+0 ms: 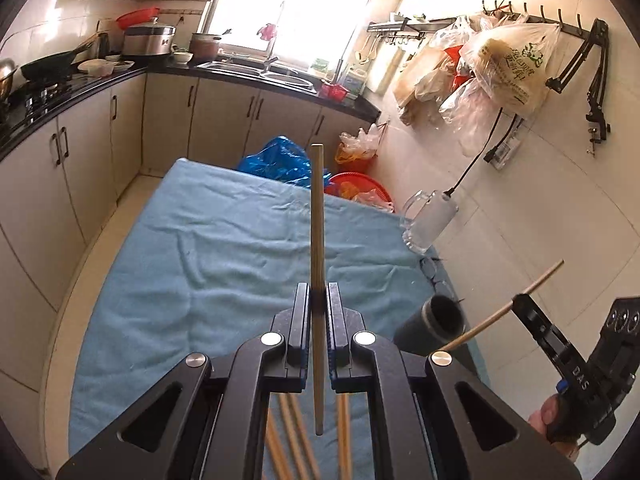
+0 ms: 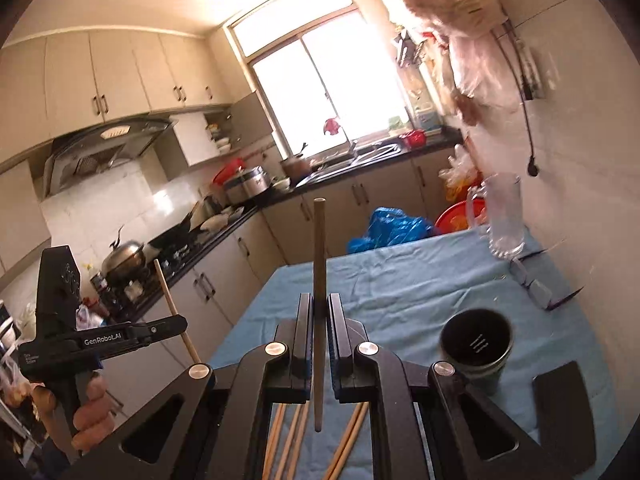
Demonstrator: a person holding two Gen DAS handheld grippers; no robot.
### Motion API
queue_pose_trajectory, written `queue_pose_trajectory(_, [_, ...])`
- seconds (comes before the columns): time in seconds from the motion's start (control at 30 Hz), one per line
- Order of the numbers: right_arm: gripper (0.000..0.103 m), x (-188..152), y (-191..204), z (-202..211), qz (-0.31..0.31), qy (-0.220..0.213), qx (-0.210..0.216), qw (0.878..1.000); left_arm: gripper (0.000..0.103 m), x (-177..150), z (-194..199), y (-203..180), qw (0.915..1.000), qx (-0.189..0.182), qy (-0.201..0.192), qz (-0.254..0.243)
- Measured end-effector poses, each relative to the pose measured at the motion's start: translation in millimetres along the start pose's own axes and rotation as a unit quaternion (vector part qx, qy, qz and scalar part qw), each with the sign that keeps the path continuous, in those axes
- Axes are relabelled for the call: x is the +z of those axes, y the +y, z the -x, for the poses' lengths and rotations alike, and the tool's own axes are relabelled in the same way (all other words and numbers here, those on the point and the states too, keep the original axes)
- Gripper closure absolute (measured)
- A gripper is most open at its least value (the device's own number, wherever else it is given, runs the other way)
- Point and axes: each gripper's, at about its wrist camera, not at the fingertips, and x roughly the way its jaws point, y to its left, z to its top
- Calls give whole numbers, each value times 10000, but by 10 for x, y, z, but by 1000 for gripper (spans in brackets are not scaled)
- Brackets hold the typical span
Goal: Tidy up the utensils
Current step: 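Lift the left tool's chopstick upright over the black holder while the right tool carries its own, then open the left tool to drop its chopstick into the holder while the right tool releases its own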
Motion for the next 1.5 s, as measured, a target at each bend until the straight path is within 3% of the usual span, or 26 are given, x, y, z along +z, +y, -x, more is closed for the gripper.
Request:
queue_pose_trajectory(0.4, [96, 464, -653, 460, -535, -715, -560, 9944, 96, 448, -459, -834, 9983, -575, 33, -99])
queue_pose_trajectory(0.67, [96, 700, -1034, 544, -583, -997, -1087, 9873, 96, 562, -858, -1357, 9962, -868, 7, -70])
queue_pose_trajectory(0.83, [96, 676, -1239, 387, -624, -847, -1185, 9874, 96, 565, -1176, -1559, 9966, -817, 68, -107])
queue_pose_trajectory(1.1, [96, 491, -1483, 65, -709, -330, -1132, 9905, 96, 379, -1676, -1643, 9963, -604, 558, -242])
queue_pose_trajectory(1.3, [93, 359, -1540, -137, -758, 17, -1131, 9907, 96, 269, -1786, -1658, 9959, -460, 695, -345])
queue_pose_trajectory(1.5, [80, 399, -1537, -23, -804, -175, -1262, 9886, 75, 265, -1642, -1655, 9959, -511, 627, -398])
